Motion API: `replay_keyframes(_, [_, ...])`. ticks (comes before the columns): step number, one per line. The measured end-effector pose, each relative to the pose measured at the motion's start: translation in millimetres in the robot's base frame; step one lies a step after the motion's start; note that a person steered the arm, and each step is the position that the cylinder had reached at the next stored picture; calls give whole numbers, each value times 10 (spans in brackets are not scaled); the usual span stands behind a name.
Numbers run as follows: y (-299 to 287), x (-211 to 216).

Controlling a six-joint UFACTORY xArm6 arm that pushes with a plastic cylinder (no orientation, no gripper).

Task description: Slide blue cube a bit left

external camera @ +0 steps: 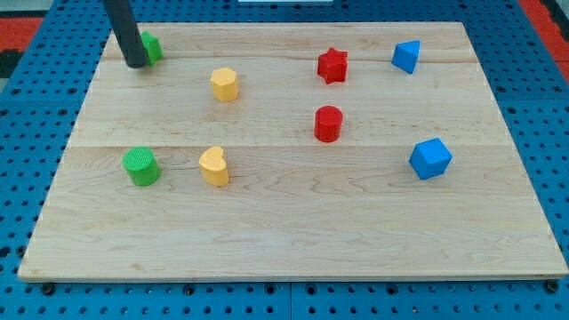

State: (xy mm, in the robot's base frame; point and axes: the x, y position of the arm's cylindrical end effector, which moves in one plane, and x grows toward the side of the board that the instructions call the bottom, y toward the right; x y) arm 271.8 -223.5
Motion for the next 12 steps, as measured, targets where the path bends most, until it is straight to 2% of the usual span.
replay_keyframes(1, [-44,-127])
replay_keyframes(3, [-44,10])
replay_keyframes(4, [-290,382])
replay_keyframes(5, [-426,567])
replay_keyframes(6, [-357,842])
replay_keyframes(7, [81,1175])
replay_keyframes(8, [513,1248])
replay_keyframes(10, [1711,1182])
replay_keyframes(12, [2967,864])
